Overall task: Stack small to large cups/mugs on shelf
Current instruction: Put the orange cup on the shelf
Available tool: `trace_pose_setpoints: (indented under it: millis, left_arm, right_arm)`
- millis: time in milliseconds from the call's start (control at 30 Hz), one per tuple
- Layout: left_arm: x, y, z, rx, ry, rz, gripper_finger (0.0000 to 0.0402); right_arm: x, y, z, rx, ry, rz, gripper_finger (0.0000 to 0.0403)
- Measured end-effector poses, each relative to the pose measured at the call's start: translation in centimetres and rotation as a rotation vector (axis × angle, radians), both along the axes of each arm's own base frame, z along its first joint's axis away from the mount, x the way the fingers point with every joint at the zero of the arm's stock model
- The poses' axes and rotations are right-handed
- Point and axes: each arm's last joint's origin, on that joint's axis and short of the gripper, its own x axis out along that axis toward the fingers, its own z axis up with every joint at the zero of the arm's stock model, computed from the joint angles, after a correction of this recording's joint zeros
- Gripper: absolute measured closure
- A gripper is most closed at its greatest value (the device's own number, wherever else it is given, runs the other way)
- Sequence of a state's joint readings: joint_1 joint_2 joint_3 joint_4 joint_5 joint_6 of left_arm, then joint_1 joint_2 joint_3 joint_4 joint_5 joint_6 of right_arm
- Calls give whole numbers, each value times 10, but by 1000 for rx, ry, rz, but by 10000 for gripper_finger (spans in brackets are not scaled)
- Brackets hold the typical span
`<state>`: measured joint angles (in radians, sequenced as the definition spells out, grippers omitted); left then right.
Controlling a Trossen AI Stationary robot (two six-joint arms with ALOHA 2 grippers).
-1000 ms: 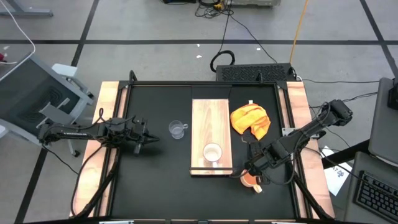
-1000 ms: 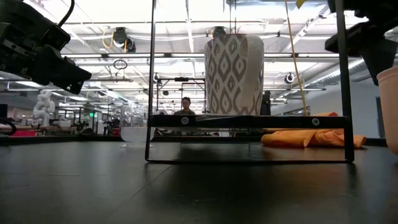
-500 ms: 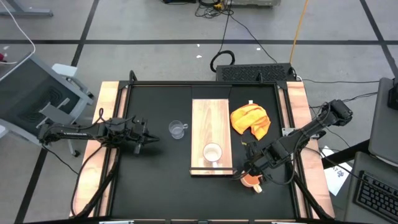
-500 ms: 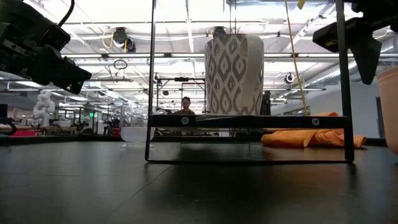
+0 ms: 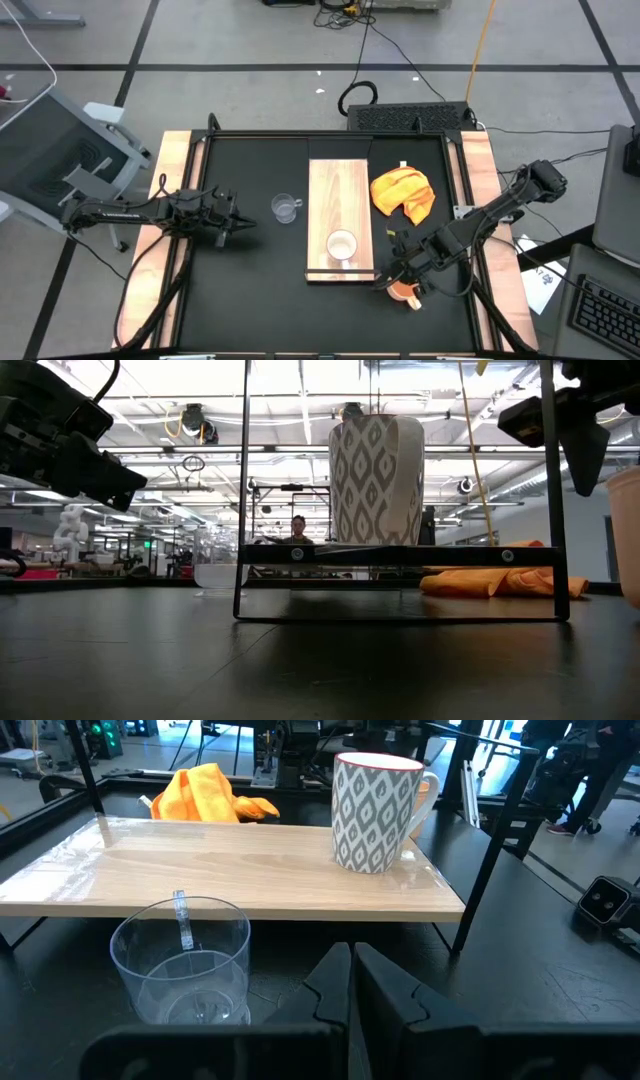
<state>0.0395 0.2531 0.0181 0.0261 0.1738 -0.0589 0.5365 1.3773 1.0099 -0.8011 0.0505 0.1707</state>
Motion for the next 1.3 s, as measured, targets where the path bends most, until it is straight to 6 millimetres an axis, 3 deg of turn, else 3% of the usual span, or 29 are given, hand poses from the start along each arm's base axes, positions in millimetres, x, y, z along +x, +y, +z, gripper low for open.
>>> trace_pose_setpoints:
  millis: [567,767,1300]
  left_arm:
    - [0,0,0,1,0,0,380]
    - [0,0,0,1,0,0,380]
    - [0,0,0,1,0,0,380]
  right_arm:
    - [-5,-3,-3,-19,52,-28,243]
    - [-4,-3,-4,-25,49,-9,263]
    - [-10,-6,-21,-44,89,-24,280]
